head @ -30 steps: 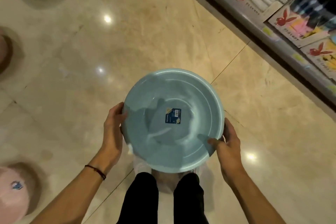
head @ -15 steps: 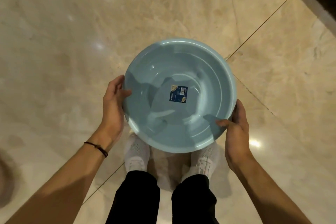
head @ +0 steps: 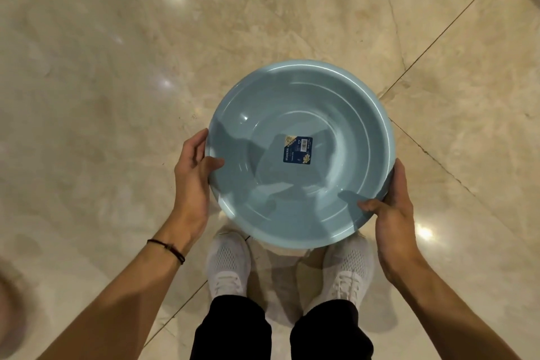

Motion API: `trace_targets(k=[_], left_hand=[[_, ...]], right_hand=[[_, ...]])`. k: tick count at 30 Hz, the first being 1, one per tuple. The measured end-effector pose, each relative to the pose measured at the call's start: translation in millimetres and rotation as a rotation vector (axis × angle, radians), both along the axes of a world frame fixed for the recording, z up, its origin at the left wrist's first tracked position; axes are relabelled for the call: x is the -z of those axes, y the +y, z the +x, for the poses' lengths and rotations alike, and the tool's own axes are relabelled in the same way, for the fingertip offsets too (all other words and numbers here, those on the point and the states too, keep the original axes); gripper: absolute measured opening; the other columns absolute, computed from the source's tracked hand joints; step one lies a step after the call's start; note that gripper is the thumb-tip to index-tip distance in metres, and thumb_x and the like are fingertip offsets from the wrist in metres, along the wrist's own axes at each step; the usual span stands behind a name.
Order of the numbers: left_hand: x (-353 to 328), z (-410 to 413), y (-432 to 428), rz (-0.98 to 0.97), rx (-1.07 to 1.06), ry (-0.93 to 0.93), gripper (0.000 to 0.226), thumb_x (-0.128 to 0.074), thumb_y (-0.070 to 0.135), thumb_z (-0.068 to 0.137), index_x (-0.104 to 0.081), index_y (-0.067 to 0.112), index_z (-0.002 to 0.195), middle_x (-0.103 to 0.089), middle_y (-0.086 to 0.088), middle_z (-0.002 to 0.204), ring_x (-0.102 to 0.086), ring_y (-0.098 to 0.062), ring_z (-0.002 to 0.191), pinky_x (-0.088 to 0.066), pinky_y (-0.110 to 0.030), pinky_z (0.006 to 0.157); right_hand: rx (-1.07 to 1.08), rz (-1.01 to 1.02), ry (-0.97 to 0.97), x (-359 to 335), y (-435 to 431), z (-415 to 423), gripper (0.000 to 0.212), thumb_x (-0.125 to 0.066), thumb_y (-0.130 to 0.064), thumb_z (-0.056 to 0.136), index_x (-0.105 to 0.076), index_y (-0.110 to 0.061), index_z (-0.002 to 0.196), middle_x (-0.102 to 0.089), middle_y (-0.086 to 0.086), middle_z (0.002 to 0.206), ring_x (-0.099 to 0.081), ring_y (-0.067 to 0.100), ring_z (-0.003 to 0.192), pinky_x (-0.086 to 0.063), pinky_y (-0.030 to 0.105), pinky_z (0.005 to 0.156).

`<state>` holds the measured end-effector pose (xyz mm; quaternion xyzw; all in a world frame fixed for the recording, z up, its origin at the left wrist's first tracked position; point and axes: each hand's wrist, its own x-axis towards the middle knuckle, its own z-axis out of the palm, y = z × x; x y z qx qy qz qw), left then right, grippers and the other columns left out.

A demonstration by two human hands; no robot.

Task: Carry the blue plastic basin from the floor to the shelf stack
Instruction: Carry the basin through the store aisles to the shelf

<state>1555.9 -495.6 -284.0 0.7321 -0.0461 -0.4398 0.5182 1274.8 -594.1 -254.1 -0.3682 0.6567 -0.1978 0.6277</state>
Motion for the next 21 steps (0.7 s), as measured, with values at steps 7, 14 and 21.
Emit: trace_targets(k=[7, 14, 21], left_hand=[[10.0, -4.8, 3.8, -0.013, -0.027, -0.001, 0.072, -0.069, 0.000, 0.074, -0.056, 0.015, 0.142, -0.069, 0.005, 0.133, -0.069, -0.005, 0.114, -0.059, -0.022, 0.086], [7.5, -18.8, -3.4, 0.036, 0.034, -0.052, 0.080, -0.050, -0.029, 0.083, -0.043, 0.013, 0.151, -0.054, -0.003, 0.141, -0.067, 0.001, 0.107, -0.061, -0.023, 0.081], [-12.8, -21.7, -8.1, 0.083, 0.168, -0.205, 0.091, -0.041, -0.030, 0.071, -0.060, 0.044, 0.120, -0.069, 0.033, 0.108, -0.064, 0.007, 0.104, -0.056, -0.017, 0.083]], right_hand=[[-0.063, -0.043, 0.017, 13.7, 1.7, -9.2, 0.097, -0.056, 0.022, 0.084, -0.034, -0.033, 0.161, -0.051, -0.005, 0.155, -0.052, 0.014, 0.138, -0.058, 0.040, 0.102], [-0.091, -0.111, 0.044, 26.5, 8.3, -17.1, 0.102, -0.069, 0.023, 0.079, -0.038, -0.037, 0.155, -0.057, -0.007, 0.146, -0.057, 0.009, 0.132, -0.054, 0.048, 0.106], [-0.097, -0.164, 0.082, 18.7, 5.6, -11.1, 0.105, -0.069, 0.025, 0.076, -0.041, -0.037, 0.155, -0.060, -0.021, 0.138, -0.058, -0.006, 0.122, -0.060, 0.017, 0.080]])
